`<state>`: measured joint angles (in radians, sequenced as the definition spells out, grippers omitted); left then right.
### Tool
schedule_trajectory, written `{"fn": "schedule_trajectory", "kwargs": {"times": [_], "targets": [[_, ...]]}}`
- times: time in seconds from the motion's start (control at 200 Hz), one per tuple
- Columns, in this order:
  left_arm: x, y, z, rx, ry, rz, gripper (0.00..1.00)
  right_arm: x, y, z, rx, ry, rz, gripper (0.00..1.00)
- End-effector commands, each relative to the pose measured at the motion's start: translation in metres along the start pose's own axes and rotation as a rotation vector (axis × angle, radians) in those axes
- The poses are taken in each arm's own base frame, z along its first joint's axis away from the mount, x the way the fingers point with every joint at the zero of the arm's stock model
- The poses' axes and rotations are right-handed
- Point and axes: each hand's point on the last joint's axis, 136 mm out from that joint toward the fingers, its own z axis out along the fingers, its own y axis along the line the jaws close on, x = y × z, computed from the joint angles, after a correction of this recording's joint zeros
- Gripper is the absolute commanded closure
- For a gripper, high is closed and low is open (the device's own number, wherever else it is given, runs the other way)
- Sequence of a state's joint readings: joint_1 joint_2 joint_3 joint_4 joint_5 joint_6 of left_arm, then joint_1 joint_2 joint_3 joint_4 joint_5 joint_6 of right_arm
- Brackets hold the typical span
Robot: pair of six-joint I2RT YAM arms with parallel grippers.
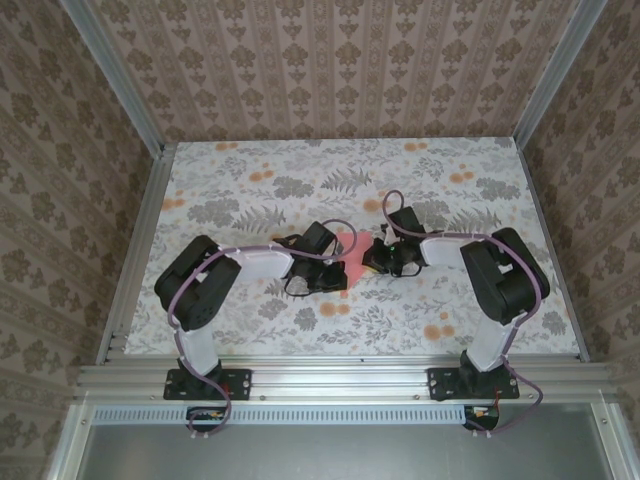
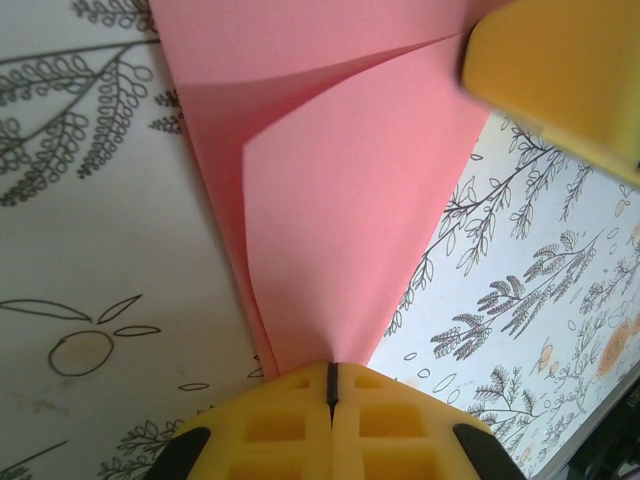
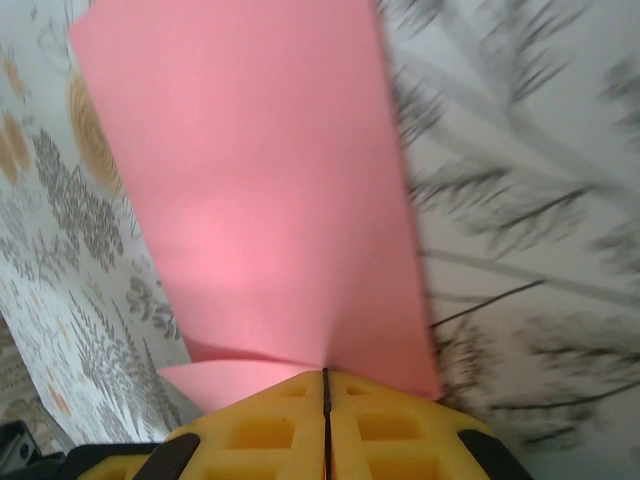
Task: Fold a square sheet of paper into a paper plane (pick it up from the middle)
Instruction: Third fold the triangle at the center of the table.
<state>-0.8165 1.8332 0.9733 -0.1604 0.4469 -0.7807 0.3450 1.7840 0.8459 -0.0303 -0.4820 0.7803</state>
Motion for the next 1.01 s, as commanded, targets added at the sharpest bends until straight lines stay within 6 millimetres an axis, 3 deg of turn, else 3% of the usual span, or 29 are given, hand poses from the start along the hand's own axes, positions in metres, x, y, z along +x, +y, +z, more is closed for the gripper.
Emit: {"fn": "schedule_trajectory", "kwargs": {"times": [0.0, 0.095, 0.27, 0.525, 0.685, 1.0], "targets": [[0.045, 0.064, -0.001, -0.221, 0.132, -0.081, 0.99, -0.021, -0.023, -0.014, 0.112, -0.082, 0.01, 0.9], [0.037, 0.053, -0.007, -0.198, 0.109, -0.057, 0.99, -0.023, -0.013, -0.025, 0.098, -0.102, -0.007, 0.87], [0.015, 0.024, -0.04, -0.14, 0.02, -0.012, 0.89, -0.015, 0.0, -0.052, 0.046, -0.152, -0.027, 0.65], [-0.005, 0.016, -0.079, -0.092, -0.113, -0.024, 0.71, 0.007, 0.013, -0.068, -0.074, -0.151, -0.044, 0.45], [-0.021, 0.009, -0.076, -0.048, -0.162, -0.023, 0.67, 0.015, 0.023, -0.061, -0.17, -0.118, -0.058, 0.36], [-0.041, 0.005, -0.052, -0.027, -0.157, 0.006, 0.65, 0.014, 0.026, -0.042, -0.235, -0.086, -0.023, 0.35]]}}
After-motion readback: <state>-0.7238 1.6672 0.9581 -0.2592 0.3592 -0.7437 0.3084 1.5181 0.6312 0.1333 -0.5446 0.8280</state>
